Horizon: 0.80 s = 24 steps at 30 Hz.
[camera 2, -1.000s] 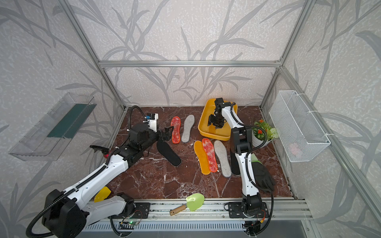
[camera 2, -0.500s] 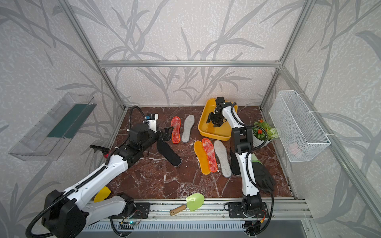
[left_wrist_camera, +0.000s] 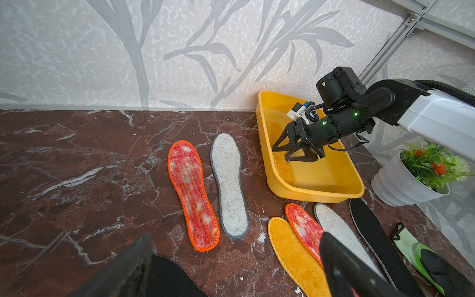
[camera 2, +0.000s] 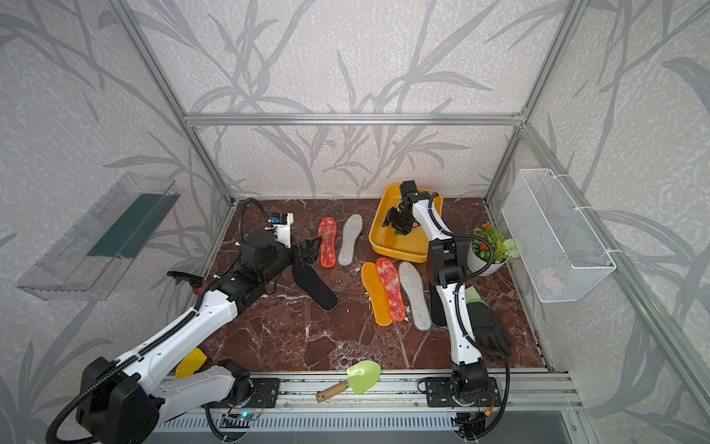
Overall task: Put the insoles into the storage box
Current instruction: Place the insole in the storage box.
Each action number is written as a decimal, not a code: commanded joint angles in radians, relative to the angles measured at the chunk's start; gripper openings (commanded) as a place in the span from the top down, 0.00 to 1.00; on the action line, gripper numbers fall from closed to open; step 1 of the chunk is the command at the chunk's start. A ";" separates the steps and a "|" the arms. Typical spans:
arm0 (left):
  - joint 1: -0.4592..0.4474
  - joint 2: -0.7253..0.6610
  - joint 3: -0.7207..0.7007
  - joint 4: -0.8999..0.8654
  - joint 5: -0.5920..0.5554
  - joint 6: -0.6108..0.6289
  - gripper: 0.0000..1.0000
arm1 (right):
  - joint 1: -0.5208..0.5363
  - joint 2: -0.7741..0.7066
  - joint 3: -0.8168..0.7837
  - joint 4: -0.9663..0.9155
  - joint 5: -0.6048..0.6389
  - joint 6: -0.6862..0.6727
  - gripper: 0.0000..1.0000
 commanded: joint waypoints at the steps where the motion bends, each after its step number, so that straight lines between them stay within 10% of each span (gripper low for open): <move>1: 0.003 -0.026 -0.010 -0.013 -0.015 0.009 0.01 | -0.007 0.036 0.020 0.014 0.012 0.009 0.40; 24: 0.003 -0.033 -0.014 -0.019 -0.023 0.009 0.01 | -0.029 0.084 0.101 0.075 -0.047 -0.007 0.40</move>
